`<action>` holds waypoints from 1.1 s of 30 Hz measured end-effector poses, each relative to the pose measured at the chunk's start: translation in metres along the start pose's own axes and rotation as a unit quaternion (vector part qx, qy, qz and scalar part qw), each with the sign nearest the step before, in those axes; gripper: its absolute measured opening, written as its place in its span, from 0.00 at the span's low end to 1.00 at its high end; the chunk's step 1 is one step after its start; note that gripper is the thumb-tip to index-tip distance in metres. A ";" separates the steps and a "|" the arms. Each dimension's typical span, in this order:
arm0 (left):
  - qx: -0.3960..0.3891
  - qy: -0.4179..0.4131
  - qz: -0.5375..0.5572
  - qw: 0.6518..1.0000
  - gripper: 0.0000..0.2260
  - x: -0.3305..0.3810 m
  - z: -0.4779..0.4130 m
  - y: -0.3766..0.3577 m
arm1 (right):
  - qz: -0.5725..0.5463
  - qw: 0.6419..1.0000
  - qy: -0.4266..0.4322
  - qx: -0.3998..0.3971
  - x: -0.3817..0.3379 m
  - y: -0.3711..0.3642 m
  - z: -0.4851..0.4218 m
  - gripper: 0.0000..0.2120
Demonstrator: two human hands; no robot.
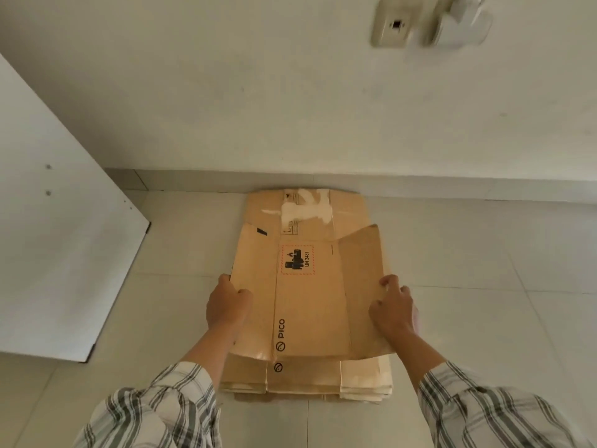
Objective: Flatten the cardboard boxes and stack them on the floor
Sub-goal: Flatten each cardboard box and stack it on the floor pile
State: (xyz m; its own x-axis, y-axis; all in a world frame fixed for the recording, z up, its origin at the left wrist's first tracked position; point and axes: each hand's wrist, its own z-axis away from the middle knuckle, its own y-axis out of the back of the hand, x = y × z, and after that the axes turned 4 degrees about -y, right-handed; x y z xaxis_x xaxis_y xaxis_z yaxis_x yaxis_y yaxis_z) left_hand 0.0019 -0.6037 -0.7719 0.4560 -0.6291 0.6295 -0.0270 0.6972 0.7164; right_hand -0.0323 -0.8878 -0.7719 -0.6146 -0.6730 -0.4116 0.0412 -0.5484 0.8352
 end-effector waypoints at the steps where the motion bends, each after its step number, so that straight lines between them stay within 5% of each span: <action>1: -0.010 0.004 -0.009 1.000 0.10 -0.011 -0.005 -0.011 | 0.001 1.000 -0.003 -0.009 0.008 -0.014 -0.005 0.18; 7: -0.054 0.048 -0.078 0.994 0.27 -0.056 -0.018 -0.050 | 0.026 0.997 -0.027 -0.066 0.045 -0.062 -0.016 0.27; 20: -0.101 0.147 -0.135 0.975 0.35 -0.085 -0.017 -0.049 | 0.078 0.989 -0.065 -0.112 0.066 -0.093 -0.006 0.32; 25: -0.189 -0.002 -0.333 0.924 0.42 -0.090 -0.001 -0.046 | 0.185 0.964 -0.040 -0.185 0.070 -0.093 0.000 0.38; 33: -0.294 -0.039 -0.353 0.887 0.34 -0.038 0.033 -0.004 | 0.246 0.953 0.057 -0.168 0.021 -0.036 0.043 0.36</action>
State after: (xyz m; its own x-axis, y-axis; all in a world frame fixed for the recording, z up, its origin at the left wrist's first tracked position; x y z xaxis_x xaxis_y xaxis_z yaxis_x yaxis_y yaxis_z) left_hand -0.0448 -0.5942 -0.7884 0.1118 -0.9863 0.1210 0.7203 0.1643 0.6739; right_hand -0.0808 -0.8611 -0.7947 -0.3666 -0.9289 -0.0528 0.5642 -0.2671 0.7812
